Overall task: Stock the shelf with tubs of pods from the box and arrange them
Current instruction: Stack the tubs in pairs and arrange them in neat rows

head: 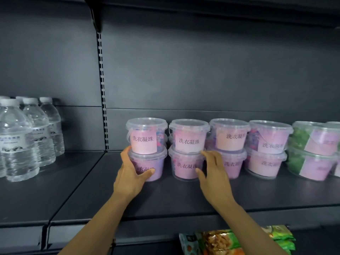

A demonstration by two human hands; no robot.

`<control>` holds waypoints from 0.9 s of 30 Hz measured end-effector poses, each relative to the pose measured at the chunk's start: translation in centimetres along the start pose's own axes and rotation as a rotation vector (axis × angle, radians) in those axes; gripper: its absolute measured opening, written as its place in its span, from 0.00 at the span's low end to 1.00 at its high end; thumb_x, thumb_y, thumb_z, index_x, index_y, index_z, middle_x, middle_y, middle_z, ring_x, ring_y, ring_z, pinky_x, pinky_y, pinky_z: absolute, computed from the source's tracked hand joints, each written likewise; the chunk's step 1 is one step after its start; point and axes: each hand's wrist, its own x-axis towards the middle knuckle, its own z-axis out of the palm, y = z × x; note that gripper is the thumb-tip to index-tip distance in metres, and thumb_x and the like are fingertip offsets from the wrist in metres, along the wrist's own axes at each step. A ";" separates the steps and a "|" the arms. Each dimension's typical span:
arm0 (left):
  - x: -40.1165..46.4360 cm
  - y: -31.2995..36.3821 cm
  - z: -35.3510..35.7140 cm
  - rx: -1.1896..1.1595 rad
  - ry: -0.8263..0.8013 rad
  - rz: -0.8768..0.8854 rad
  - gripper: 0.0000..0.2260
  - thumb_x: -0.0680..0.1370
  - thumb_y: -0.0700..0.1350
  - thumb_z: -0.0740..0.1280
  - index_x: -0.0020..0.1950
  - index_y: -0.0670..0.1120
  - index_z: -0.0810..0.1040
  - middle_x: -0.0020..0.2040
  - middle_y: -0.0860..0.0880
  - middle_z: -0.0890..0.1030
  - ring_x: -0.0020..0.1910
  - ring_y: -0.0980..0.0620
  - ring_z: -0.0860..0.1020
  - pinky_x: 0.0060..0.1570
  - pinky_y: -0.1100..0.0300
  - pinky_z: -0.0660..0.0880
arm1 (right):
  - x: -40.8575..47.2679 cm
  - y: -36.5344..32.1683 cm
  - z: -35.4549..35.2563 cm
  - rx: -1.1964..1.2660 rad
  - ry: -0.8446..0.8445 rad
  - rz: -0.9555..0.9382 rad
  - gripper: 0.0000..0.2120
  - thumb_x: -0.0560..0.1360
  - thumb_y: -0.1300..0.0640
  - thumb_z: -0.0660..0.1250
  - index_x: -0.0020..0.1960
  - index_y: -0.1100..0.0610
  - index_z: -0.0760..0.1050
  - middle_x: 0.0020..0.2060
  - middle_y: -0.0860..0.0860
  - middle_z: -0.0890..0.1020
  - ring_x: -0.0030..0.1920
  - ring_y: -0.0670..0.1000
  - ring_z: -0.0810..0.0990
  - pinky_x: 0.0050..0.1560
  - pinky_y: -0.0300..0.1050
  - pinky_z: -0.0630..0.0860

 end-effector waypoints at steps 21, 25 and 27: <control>-6.3 7.5 4.6 0.516 0.303 0.404 0.32 0.64 0.40 0.75 0.66 0.41 0.67 0.68 0.40 0.68 0.65 0.38 0.69 0.61 0.42 0.67 | -1.9 5.7 -7.0 -0.101 0.088 -0.094 0.26 0.64 0.63 0.75 0.59 0.62 0.72 0.61 0.60 0.74 0.61 0.60 0.73 0.60 0.56 0.75; -6.9 11.8 8.9 0.590 0.193 0.568 0.32 0.64 0.41 0.74 0.65 0.46 0.67 0.68 0.43 0.69 0.64 0.40 0.70 0.61 0.47 0.68 | -0.5 12.5 -12.6 -0.166 0.103 -0.047 0.27 0.62 0.65 0.75 0.60 0.64 0.71 0.60 0.61 0.73 0.61 0.62 0.71 0.60 0.57 0.73; -7.0 13.8 11.0 0.623 0.183 0.622 0.33 0.63 0.42 0.74 0.65 0.48 0.65 0.67 0.42 0.70 0.64 0.42 0.69 0.60 0.44 0.69 | 0.4 15.4 -14.7 -0.142 0.076 -0.007 0.28 0.63 0.67 0.75 0.61 0.65 0.70 0.60 0.61 0.71 0.60 0.63 0.72 0.60 0.54 0.72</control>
